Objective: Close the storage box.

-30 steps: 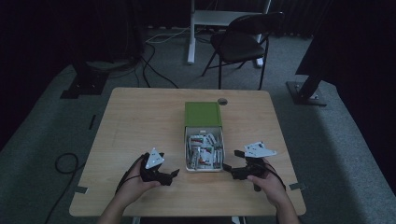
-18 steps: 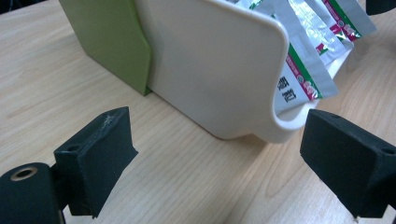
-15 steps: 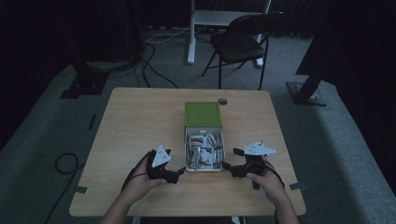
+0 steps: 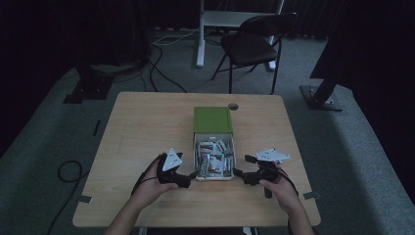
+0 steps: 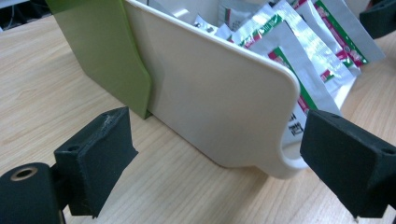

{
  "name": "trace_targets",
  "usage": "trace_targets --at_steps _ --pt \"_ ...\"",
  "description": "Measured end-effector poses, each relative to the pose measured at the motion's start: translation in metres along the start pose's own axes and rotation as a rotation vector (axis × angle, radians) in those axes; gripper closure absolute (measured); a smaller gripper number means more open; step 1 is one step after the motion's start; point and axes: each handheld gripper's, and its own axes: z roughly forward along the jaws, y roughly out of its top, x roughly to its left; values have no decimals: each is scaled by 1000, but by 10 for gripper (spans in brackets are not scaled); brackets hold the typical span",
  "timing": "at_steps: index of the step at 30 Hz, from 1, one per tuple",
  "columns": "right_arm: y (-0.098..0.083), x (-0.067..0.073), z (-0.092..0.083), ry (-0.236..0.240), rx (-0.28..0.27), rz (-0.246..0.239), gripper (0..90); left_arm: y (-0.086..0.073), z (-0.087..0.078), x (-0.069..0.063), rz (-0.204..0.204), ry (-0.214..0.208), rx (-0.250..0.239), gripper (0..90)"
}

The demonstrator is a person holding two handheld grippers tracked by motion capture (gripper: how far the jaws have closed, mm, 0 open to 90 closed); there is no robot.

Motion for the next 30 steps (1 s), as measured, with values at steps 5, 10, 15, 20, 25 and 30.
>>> trace_targets --at_steps 5,10,15,20,25,30 --pt "1 -2 1 -1 -3 12 160 2 3 1 8 15 -7 102" --pt "3 -3 2 2 -9 17 151 4 5 2 5 21 -8 102" --pt "4 -4 2 4 -5 14 141 5 5 4 3 27 -13 102" --pt "6 -4 3 4 -1 6 141 5 6 5 5 26 -11 102" --pt "8 -6 4 -5 -3 -2 141 7 8 6 5 31 -16 101" --pt "9 -7 5 -10 -3 6 141 9 9 8 14 35 -11 102"
